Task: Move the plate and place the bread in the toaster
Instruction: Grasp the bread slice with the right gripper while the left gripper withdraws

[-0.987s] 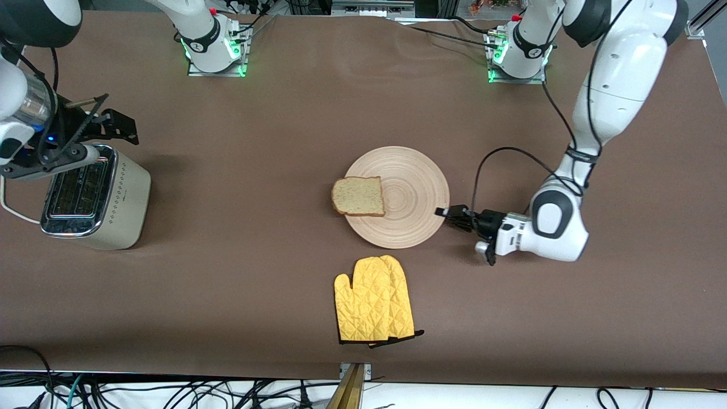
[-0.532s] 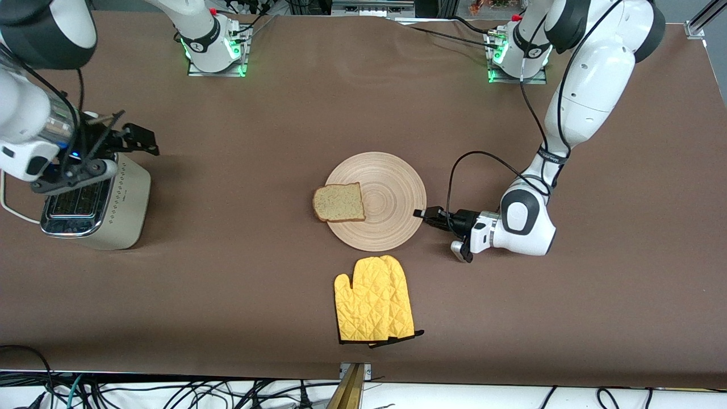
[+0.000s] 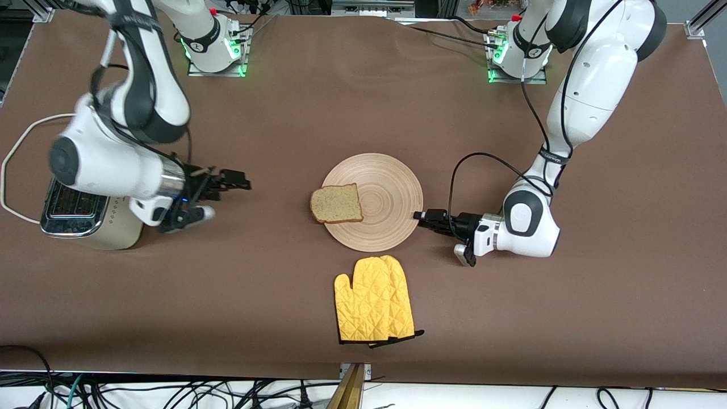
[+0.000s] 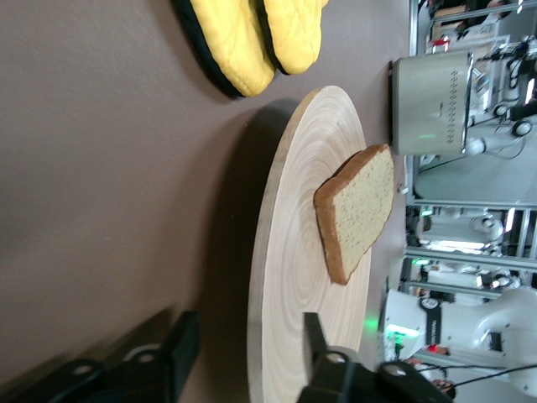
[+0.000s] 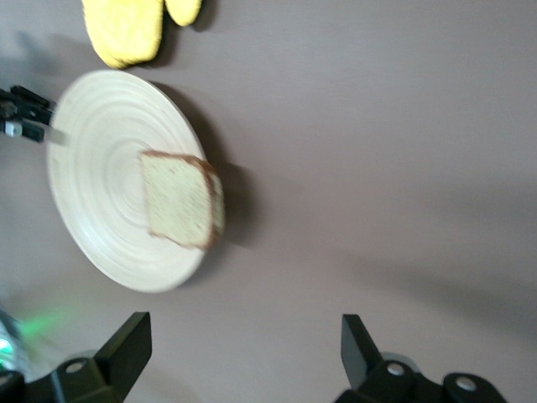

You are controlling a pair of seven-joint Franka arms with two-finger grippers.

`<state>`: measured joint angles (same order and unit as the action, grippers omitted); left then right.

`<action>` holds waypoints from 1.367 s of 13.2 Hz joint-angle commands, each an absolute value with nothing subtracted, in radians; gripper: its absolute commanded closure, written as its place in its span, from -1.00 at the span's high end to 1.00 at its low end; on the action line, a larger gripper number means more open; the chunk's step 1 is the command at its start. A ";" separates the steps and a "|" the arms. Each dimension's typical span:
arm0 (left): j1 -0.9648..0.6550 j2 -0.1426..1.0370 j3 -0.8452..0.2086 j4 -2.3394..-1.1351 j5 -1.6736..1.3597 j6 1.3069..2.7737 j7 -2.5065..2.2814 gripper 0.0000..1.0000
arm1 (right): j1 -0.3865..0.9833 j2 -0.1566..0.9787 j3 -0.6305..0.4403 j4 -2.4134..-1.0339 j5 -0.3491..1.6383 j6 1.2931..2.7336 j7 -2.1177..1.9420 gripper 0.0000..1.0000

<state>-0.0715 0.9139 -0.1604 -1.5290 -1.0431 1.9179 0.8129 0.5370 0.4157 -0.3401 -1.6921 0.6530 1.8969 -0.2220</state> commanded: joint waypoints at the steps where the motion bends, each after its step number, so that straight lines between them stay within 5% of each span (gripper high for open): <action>1: 0.007 0.836 -0.158 -1.531 -0.869 1.844 0.822 1.00 | 0.610 0.503 -0.348 -1.686 0.777 2.017 -0.225 1.00; 6: 0.166 0.689 -0.158 -1.525 -0.496 1.674 0.821 1.00 | 0.696 0.661 -0.318 -1.690 1.035 2.226 -0.300 1.00; 10: 0.176 0.481 -0.149 -1.525 -0.183 1.599 0.711 1.00 | 0.715 0.689 -0.314 -1.698 1.068 2.247 -0.321 0.75; 15: 0.060 0.206 -0.147 -1.558 0.041 1.506 0.268 1.00 | 0.713 0.684 -0.314 -1.717 1.097 2.233 -0.319 -1.00; 18: -0.032 0.105 -0.076 -1.575 0.077 1.538 0.141 1.00 | 0.704 0.660 -0.333 -1.706 1.097 2.172 -0.310 -1.00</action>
